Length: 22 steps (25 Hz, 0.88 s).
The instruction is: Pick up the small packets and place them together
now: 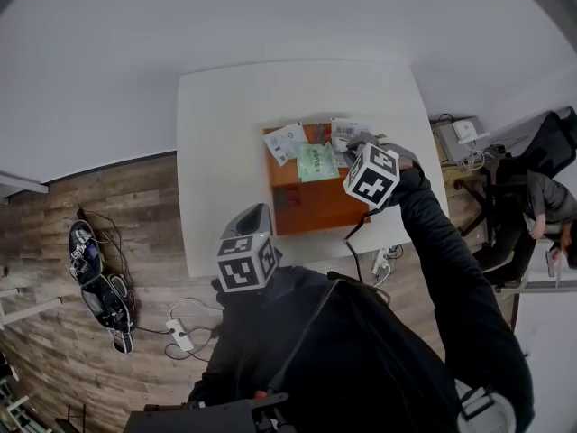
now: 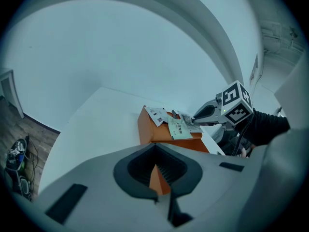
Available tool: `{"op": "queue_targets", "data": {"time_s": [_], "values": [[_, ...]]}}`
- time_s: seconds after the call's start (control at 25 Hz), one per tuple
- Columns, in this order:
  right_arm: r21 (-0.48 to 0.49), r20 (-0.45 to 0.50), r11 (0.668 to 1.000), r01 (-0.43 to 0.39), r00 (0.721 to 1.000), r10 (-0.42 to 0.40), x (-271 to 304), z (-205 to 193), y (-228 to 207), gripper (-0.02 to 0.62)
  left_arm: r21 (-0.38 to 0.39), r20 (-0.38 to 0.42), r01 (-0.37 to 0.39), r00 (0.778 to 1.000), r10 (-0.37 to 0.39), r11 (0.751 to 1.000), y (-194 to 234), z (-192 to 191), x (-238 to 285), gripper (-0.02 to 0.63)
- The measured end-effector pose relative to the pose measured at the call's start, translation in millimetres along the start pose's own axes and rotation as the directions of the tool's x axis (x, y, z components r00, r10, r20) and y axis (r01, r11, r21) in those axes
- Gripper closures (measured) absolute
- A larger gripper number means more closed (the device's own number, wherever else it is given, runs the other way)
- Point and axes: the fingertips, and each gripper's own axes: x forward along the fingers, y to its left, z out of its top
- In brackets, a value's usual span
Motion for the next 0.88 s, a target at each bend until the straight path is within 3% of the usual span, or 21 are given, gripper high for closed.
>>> {"op": "queue_targets", "data": {"time_s": [0.52,0.88], "values": [[-0.065,0.028,0.998,0.007,1.0,-0.005,-6,1,-2,0.522,-0.004,0.003,0.001,1.0,-0.001,1.0,2,0,-2,0.607],[-0.079,0.198,0.995,0.053,0.979,-0.037,-60,43,2,0.495,-0.009,0.003,0.0,1.0,0.0,1.0,4,-3,-3,0.607]]}}
